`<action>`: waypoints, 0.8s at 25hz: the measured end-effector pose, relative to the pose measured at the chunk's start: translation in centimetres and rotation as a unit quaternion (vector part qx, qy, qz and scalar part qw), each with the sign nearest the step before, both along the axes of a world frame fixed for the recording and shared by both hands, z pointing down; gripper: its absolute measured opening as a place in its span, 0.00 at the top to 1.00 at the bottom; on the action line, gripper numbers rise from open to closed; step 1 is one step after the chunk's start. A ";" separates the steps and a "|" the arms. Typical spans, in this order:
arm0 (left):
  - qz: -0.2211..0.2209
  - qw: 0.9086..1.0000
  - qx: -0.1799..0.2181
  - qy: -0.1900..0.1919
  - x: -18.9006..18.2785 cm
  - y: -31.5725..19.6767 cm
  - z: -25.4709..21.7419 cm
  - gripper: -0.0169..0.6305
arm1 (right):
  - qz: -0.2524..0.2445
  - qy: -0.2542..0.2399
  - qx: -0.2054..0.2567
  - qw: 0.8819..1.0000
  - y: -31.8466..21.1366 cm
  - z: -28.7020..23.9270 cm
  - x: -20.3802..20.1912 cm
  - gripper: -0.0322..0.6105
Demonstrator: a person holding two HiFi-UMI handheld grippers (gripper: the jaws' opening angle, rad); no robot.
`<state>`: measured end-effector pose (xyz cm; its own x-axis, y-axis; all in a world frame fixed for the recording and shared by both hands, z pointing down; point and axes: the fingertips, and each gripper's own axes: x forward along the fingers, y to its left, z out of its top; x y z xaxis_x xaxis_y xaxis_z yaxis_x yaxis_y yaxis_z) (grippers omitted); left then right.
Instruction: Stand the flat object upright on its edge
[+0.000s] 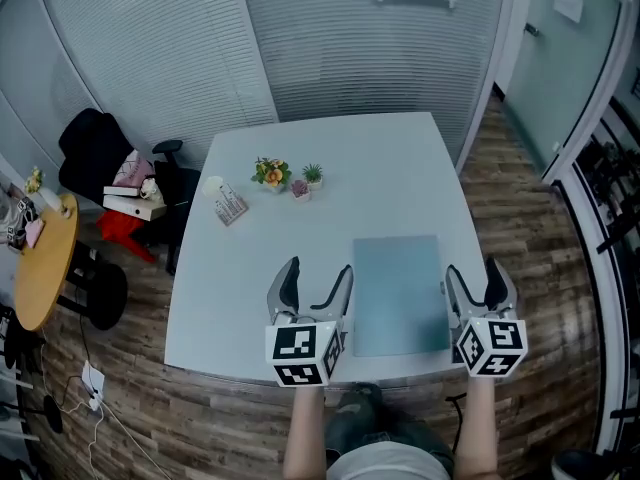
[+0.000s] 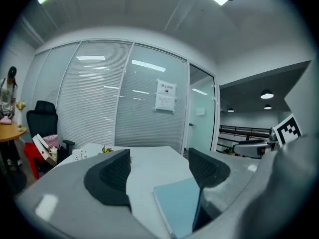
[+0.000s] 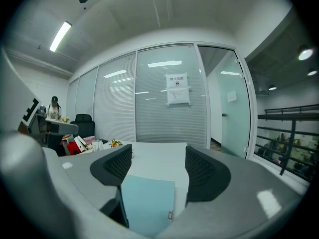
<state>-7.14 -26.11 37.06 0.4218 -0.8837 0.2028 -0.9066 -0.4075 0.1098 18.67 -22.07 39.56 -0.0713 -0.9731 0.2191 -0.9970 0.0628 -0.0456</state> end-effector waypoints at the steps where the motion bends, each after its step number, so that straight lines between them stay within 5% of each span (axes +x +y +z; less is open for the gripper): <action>1: 0.002 1.000 -0.003 0.000 0.0 -0.4 0.4 0.42 | 0.001 0.000 -0.004 1.000 -0.3 0.4 0.0 0.41; 20: 0.036 0.994 -0.108 -0.004 3.0 -1.5 8.7 0.42 | 0.001 -0.014 -0.097 0.995 -1.3 7.9 1.5 0.41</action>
<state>-4.19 -27.65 45.74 0.4807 -0.7868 0.3873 -0.8767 -0.4399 0.1945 20.14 -23.37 47.45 -0.0777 -0.9130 0.4005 -0.9953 0.0477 -0.0845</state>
